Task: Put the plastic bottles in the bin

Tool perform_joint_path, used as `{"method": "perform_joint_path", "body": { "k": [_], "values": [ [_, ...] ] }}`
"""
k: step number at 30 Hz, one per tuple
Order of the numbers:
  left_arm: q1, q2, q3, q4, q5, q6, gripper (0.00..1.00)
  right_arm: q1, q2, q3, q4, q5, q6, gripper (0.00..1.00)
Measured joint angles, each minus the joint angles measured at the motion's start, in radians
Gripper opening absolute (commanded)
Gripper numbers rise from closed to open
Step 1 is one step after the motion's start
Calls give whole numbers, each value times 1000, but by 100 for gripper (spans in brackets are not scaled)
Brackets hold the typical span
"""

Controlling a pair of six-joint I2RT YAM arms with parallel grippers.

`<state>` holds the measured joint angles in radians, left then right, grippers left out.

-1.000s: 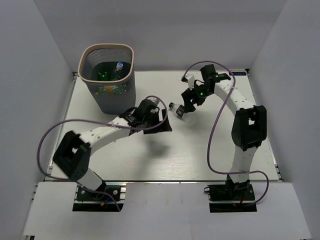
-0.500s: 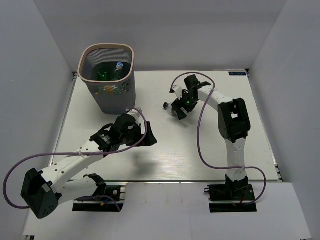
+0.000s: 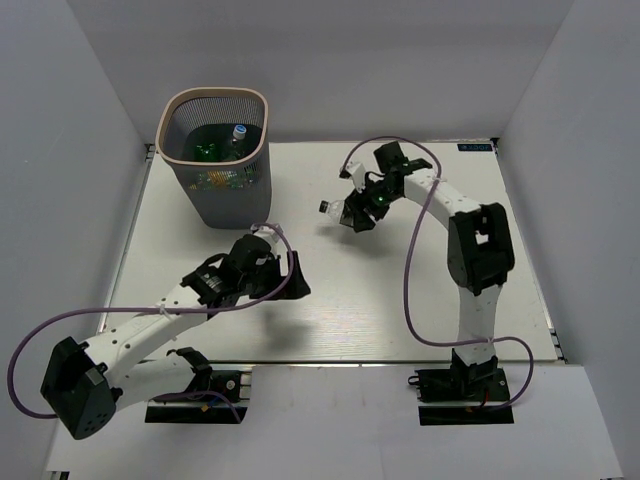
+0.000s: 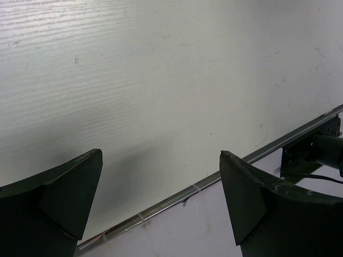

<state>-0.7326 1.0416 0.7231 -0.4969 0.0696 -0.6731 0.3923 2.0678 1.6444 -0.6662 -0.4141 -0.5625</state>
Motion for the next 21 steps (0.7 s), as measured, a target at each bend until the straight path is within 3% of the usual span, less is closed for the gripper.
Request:
{"method": "perform_joint_path", "body": {
  "k": [5, 11, 17, 21],
  "values": [
    [0, -65, -75, 16, 20, -5, 100, 8, -218, 86, 6, -103, 32, 9],
    [0, -93, -108, 30, 43, -13, 100, 87, -393, 286, 355, -185, 169, 12],
    [0, -93, -108, 65, 56, -15, 100, 247, -154, 594, 664, -187, 321, 14],
    [0, -93, -113, 100, 59, -16, 100, 307, 38, 638, 885, -124, 410, 10]
  ]
}}
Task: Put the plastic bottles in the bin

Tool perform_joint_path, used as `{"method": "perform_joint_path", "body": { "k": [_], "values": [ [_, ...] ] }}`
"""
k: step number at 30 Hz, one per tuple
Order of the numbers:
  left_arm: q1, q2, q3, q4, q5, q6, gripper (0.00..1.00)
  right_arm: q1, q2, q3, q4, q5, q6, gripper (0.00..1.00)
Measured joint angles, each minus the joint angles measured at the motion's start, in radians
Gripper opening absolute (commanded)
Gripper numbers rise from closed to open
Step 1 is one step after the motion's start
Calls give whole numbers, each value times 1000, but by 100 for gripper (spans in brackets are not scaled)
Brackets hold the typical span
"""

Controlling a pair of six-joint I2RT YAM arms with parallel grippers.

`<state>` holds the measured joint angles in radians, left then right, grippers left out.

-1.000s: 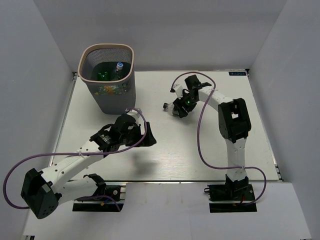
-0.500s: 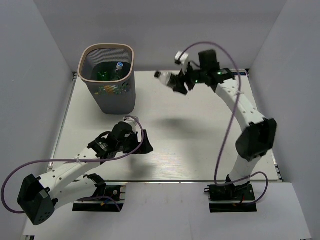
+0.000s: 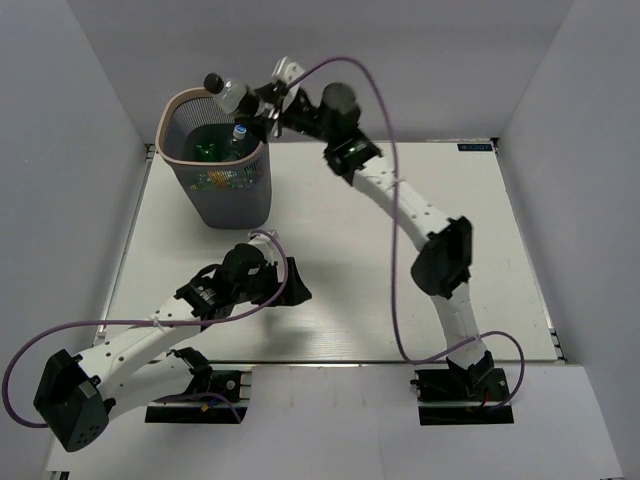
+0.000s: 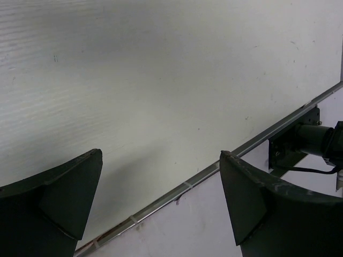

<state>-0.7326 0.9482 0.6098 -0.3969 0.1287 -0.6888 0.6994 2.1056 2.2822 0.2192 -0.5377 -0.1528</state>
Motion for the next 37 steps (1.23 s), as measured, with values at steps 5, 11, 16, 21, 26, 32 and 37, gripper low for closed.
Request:
{"method": "perform_joint_path", "body": {
  "k": [5, 11, 16, 21, 26, 32, 37],
  "values": [
    [0, -3, -21, 31, 8, 0, 100, 48, 246, 66, 138, 103, 56, 27],
    [0, -58, -43, 7, 10, -1, 100, 73, 285, 42, 244, 153, 98, 90],
    [1, -63, -43, 7, 10, 2, 100, 71, 225, 2, 252, 158, 99, 90],
    [12, -18, -42, 21, 18, 11, 100, 55, 111, -18, 152, 191, 95, 90],
    [18, 29, -28, 56, 19, 25, 100, -10, -129, -123, -137, 251, 74, 90],
    [18, 89, 157, 23, -16, 154, 100, -182, -484, -541, -481, 453, 35, 90],
    [18, 90, 237, 27, -44, 294, 100, -213, -739, -1090, -607, 659, -1, 90]
  ]
}}
